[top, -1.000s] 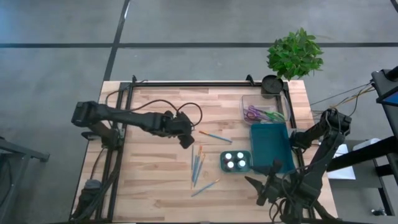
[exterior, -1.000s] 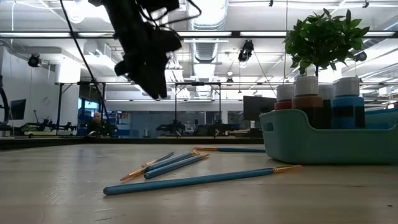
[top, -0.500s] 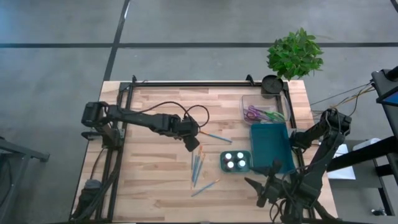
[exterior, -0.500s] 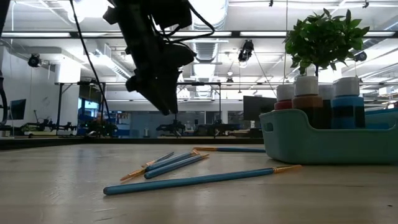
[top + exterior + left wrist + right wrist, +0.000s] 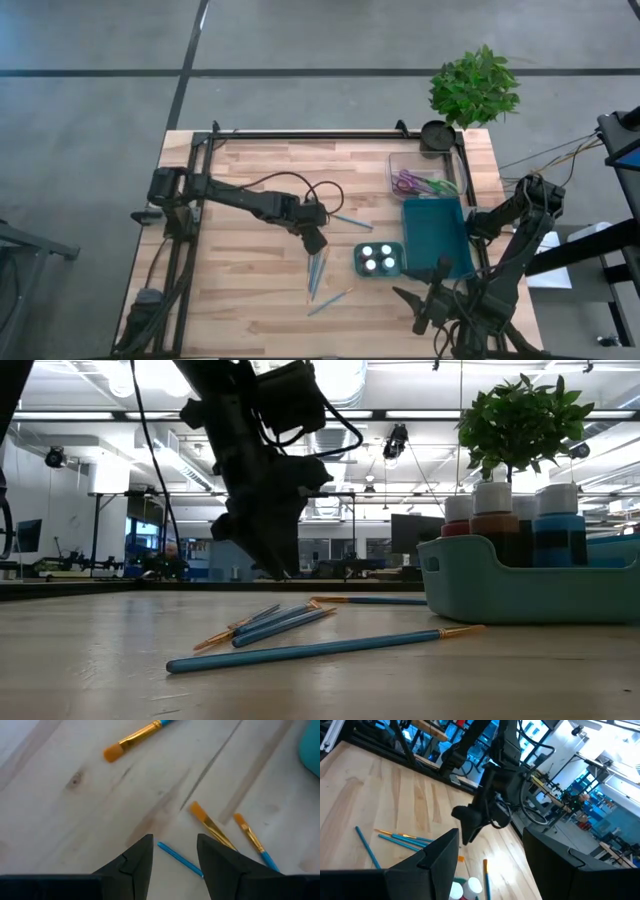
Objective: Pick & Place Paint Supplies
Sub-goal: Put the blue paintbrush into the blue bin
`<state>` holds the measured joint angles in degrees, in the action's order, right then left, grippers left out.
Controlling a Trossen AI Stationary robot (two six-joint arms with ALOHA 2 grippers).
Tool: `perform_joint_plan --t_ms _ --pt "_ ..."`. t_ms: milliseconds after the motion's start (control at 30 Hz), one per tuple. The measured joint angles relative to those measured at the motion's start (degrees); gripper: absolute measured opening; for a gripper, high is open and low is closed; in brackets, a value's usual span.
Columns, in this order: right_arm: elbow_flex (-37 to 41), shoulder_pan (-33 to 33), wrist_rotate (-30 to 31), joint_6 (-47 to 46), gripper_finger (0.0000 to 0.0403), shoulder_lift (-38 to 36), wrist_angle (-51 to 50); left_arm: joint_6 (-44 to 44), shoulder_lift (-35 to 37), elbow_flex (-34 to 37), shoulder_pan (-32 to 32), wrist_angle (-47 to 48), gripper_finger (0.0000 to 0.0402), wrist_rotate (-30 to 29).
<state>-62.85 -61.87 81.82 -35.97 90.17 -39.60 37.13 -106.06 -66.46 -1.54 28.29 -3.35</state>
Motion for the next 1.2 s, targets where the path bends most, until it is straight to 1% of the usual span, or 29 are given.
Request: perform_joint_plan --t_ms 467,800,867,1200 --pt "0.09 0.0 0.0 0.17 0.0217 0.0 0.01 3.88 -0.09 0.25 -0.3 -4.24 0.0162 0.41" --pt "0.09 0.0 0.02 0.35 0.0217 0.0 0.13 5.01 -5.2 0.53 -0.68 -7.28 0.0162 1.52" --pt "0.09 0.0 0.04 0.36 0.0217 0.0 0.16 5.22 -5.88 0.43 -0.68 -9.4 0.0162 1.92" --pt "0.17 0.02 -0.56 0.44 0.0217 0.0 0.07 5.94 -6.82 0.42 -0.74 -12.11 0.0162 3.83"
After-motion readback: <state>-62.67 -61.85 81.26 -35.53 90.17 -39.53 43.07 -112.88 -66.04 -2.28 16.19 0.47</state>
